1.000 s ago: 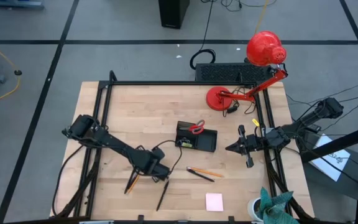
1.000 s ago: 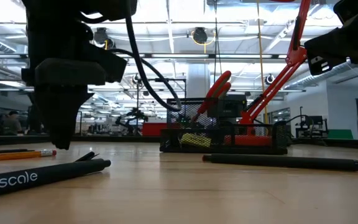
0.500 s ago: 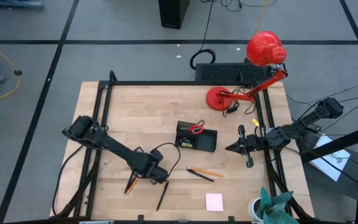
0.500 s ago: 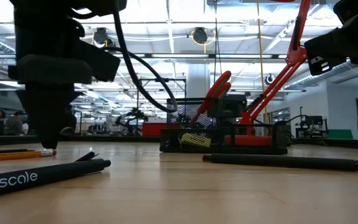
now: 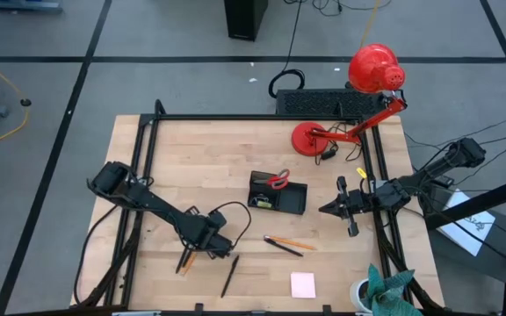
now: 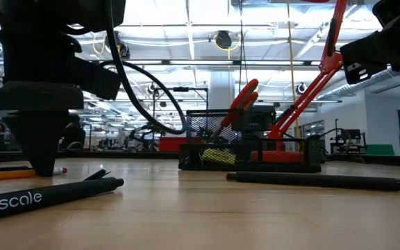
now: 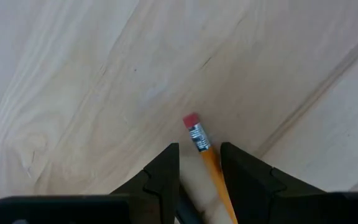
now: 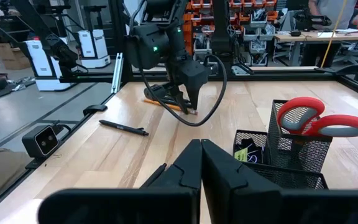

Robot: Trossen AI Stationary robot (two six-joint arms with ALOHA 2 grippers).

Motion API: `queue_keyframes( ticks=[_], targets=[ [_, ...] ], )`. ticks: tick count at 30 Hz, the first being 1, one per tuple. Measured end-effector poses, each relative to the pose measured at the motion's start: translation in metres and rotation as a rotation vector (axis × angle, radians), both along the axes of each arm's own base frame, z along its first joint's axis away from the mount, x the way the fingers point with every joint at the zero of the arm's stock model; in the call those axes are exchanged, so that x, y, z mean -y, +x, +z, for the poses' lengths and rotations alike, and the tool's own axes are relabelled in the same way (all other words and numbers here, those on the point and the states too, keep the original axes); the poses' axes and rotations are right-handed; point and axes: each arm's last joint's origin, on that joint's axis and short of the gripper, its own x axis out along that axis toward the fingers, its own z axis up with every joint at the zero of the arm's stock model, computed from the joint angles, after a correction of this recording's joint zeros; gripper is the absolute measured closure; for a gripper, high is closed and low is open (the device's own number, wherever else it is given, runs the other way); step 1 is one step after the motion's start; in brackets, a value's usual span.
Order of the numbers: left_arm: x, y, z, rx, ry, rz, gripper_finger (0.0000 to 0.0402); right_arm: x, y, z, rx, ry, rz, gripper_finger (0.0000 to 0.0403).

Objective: Pick and place office supplies into organizer
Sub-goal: Put the yellow pencil into the black desk organizer

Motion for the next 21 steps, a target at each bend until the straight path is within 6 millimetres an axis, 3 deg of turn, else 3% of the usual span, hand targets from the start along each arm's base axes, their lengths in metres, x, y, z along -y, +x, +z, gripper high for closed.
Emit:
queue_keyframes(
  ticks=[6, 16, 21],
  targets=[
    [-0.01, 0.011, -0.001, 0.059, 0.008, 0.017, 0.0283, 0.0, 0.0, 0.0, 0.001, 0.0, 0.0, 0.0403],
    [-0.025, 0.021, -0.001, 0.106, 0.036, 0.005, 0.0383, 0.0, 0.0, 0.0, 0.0, 0.007, -0.001, 0.0403],
    [-0.026, 0.022, -0.001, 0.111, 0.063, -0.023, 0.0386, 0.0, 0.0, 0.0, 0.0, 0.005, 0.0, 0.0403]
  ],
)
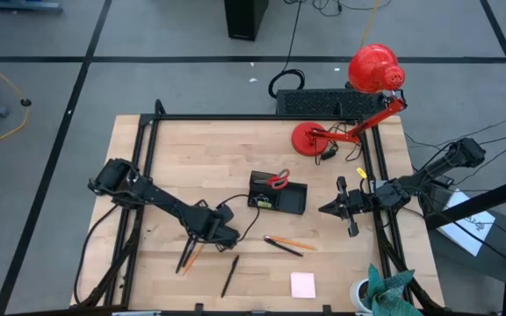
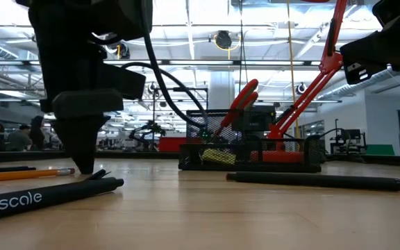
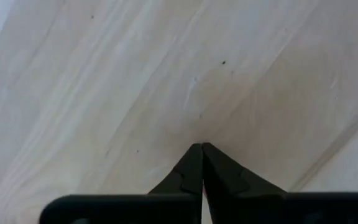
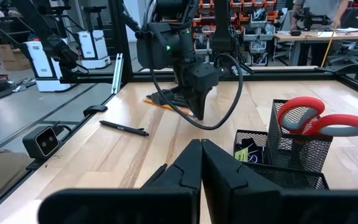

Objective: Pick and place office supplies into organizer
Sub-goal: Put the yellow pencil into the black desk organizer

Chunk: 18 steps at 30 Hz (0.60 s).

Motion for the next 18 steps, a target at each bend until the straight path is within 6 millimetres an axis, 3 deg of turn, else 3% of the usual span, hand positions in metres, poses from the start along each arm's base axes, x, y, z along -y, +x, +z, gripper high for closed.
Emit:
queue_keyframes(
  ticks=[8, 13, 18],
  targets=[
    [0.0, 0.003, 0.025, -0.099, 0.087, 0.014, 0.0301, 0.0, 0.0, 0.0, 0.0, 0.002, -0.001, 0.0403],
    [0.02, -0.007, 0.034, -0.18, 0.003, 0.046, 0.025, 0.0, 0.0, 0.0, -0.001, 0.002, 0.001, 0.0403],
    [0.045, -0.018, 0.034, -0.182, -0.046, 0.042, 0.023, 0.0, 0.0, 0.0, -0.001, 0.002, 0.001, 0.0403]
  ],
)
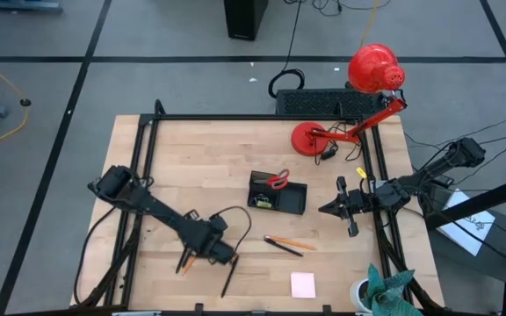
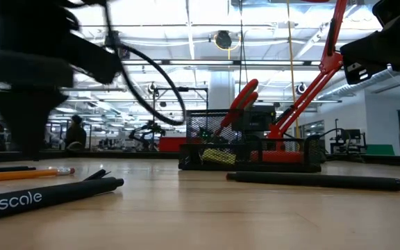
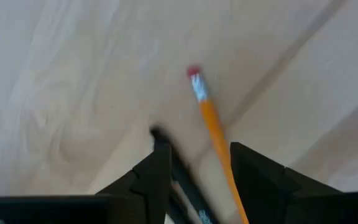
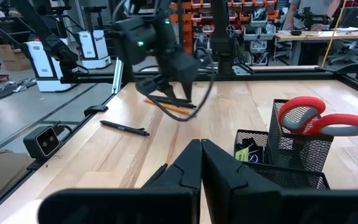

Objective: Pick and place office supplies into organizer
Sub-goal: Put the yellow pencil into the black desk organizer

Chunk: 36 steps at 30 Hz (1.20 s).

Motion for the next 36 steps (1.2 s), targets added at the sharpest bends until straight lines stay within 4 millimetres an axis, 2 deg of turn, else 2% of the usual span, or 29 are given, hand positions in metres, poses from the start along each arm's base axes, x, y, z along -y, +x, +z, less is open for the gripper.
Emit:
queue_keyframes(
  ticks=[8, 14, 19, 26, 36],
  targets=[
    [0.017, -0.01, 0.001, 0.091, 0.102, 0.05, 0.025, 0.0, 0.0, 0.0, -0.002, 0.017, -0.001, 0.0403],
    [0.018, -0.01, 0.002, 0.126, 0.131, 0.077, 0.0269, 0.0, 0.0, 0.0, -0.003, 0.019, -0.002, 0.0403],
    [0.018, -0.006, -0.001, 0.175, 0.106, 0.108, 0.0255, 0.0, 0.0, 0.0, -0.003, 0.018, -0.002, 0.0403],
    [0.017, -0.007, -0.016, 0.209, 0.064, 0.094, 0.0223, 0.0, 0.0, 0.0, -0.002, 0.018, -0.002, 0.0403],
    [0.012, -0.015, -0.027, 0.191, 0.064, 0.111, 0.022, 0.0, 0.0, 0.0, -0.003, 0.018, -0.003, 0.0403]
  ],
)
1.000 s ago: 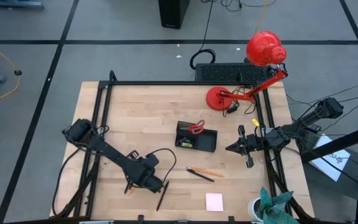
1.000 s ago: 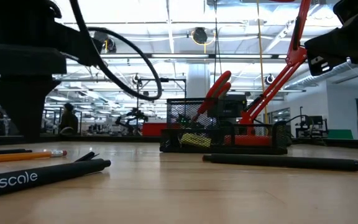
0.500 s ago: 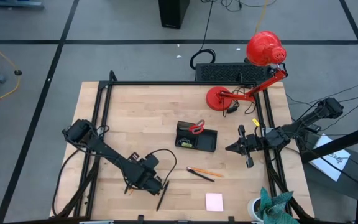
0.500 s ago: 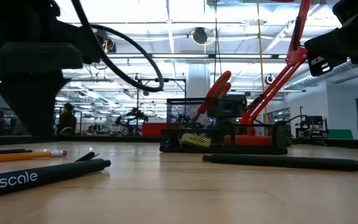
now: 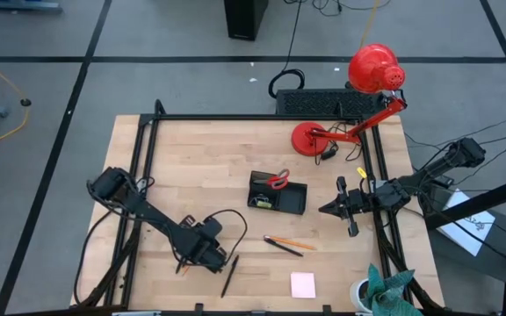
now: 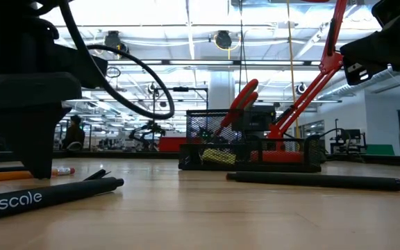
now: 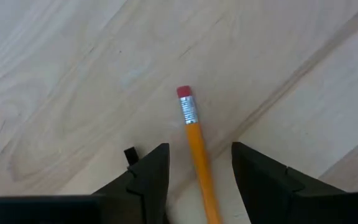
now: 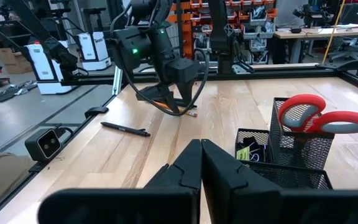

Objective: Pick and place office supplies into organizer
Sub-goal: Put the yellow pencil into the black desk organizer

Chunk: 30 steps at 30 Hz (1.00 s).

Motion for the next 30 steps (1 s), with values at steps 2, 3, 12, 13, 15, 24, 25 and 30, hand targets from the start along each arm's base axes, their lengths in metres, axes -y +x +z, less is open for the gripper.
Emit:
queue_keyframes(
  ticks=[2, 3, 12, 13, 15, 24, 25, 30],
  targets=[
    [0.0, 0.001, -0.003, 0.013, -0.006, -0.038, 0.0226, 0.0, 0.0, 0.0, 0.0, 0.0, 0.0, 0.0403],
    [0.0, 0.001, -0.005, 0.021, -0.008, -0.054, 0.0234, 0.0, 0.0, 0.0, 0.0, 0.0, 0.0, 0.0403],
    [-0.009, 0.003, -0.014, 0.049, -0.023, -0.056, 0.0379, 0.0, 0.0, 0.0, 0.0, 0.0, 0.0, 0.0403],
    [-0.01, 0.004, -0.014, 0.051, -0.023, -0.055, 0.0387, 0.0, 0.0, 0.0, 0.0, 0.0, -0.001, 0.0403],
    [-0.011, 0.005, -0.014, 0.057, -0.027, -0.05, 0.0388, 0.0, 0.0, 0.0, 0.0, 0.0, -0.001, 0.0403],
    [-0.026, 0.017, -0.015, 0.098, -0.021, -0.02, 0.0373, 0.0, 0.0, 0.0, 0.0, 0.0, -0.001, 0.0403],
    [-0.029, 0.019, -0.015, 0.104, -0.02, -0.017, 0.0376, 0.0, 0.0, 0.0, 0.0, 0.0, -0.001, 0.0403],
    [-0.042, 0.029, -0.015, 0.145, 0.016, -0.014, 0.0388, 0.0, 0.0, 0.0, 0.0, 0.0, -0.001, 0.0403]
  ],
)
